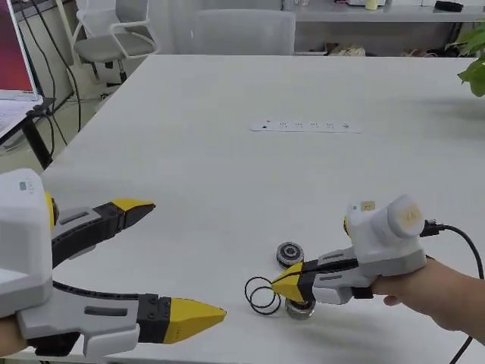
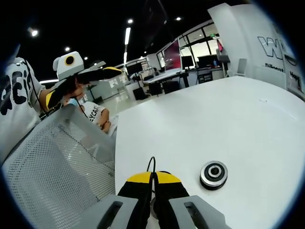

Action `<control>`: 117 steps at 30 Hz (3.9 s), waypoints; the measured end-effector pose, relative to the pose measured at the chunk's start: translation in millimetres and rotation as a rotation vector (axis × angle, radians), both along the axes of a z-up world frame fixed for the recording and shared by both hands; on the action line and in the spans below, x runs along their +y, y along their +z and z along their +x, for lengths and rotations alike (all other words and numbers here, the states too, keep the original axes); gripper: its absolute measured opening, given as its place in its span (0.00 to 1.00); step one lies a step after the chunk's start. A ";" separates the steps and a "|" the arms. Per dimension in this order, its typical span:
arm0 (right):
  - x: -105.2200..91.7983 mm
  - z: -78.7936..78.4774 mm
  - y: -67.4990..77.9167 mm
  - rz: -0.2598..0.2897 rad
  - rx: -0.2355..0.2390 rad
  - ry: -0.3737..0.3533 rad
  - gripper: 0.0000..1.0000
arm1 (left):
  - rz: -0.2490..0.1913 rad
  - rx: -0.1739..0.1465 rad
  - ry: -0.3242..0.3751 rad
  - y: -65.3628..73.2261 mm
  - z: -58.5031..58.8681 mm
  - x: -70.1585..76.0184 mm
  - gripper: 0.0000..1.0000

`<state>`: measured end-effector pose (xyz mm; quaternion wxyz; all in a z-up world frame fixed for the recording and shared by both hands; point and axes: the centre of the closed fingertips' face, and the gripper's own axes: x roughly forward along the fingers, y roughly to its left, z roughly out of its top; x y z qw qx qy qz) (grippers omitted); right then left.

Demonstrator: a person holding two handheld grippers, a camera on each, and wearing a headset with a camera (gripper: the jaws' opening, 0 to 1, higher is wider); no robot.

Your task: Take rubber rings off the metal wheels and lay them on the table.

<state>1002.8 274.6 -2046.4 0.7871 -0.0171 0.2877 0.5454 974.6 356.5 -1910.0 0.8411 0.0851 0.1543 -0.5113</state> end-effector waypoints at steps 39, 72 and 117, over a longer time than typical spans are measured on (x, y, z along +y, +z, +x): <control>-39.1 38.7 31.1 0.090 -0.078 -0.199 0.22 | 0.056 -0.028 -0.061 4.8 15.5 -20.8 0.91; -67.8 48.7 12.0 0.048 -0.058 -0.269 0.23 | 0.106 0.044 -0.202 -42.7 68.2 -79.5 0.70; -77.6 50.8 -13.4 0.004 -0.042 -0.273 0.23 | 0.246 0.164 -0.306 -140.6 94.0 -137.1 0.28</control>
